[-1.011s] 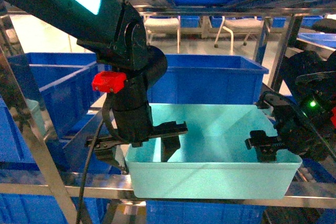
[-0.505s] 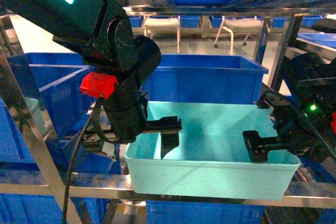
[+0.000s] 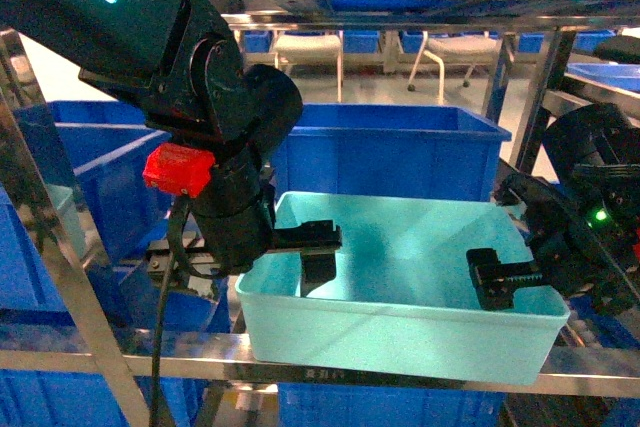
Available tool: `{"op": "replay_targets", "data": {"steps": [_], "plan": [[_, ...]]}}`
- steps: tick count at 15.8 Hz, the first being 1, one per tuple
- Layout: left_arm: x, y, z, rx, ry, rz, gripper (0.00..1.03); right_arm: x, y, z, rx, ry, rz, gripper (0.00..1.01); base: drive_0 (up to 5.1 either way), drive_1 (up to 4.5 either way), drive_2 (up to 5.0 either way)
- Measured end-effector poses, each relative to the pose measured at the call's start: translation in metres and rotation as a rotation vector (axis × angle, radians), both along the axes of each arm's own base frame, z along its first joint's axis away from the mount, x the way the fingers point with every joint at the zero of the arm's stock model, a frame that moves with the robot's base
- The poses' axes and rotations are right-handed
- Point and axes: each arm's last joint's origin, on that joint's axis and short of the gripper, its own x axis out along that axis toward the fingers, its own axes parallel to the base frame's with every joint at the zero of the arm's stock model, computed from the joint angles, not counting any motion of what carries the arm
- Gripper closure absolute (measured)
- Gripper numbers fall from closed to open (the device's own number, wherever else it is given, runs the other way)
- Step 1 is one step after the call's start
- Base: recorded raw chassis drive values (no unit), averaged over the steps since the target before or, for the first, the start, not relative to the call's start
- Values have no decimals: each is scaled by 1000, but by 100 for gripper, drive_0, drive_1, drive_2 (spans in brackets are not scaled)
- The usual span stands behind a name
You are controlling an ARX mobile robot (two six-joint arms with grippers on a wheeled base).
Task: Organize blue bins on left shelf correctly
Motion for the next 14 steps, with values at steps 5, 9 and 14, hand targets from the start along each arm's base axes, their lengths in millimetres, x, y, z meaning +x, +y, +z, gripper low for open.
{"op": "replay_targets", "data": {"steps": [5,9,14], "plan": [[-4,1,1,0,-78,35,5,-4,-1,8,3,-132,-8,3,0,0,0],[-9,1,11,-18,-163,61,5,-7,-1,10,9,-197,5,3,0,0,0],[-15,4,11,-25,-185,81,5,-11,-1,13,22,-200,-6,3,0,0,0]]}}
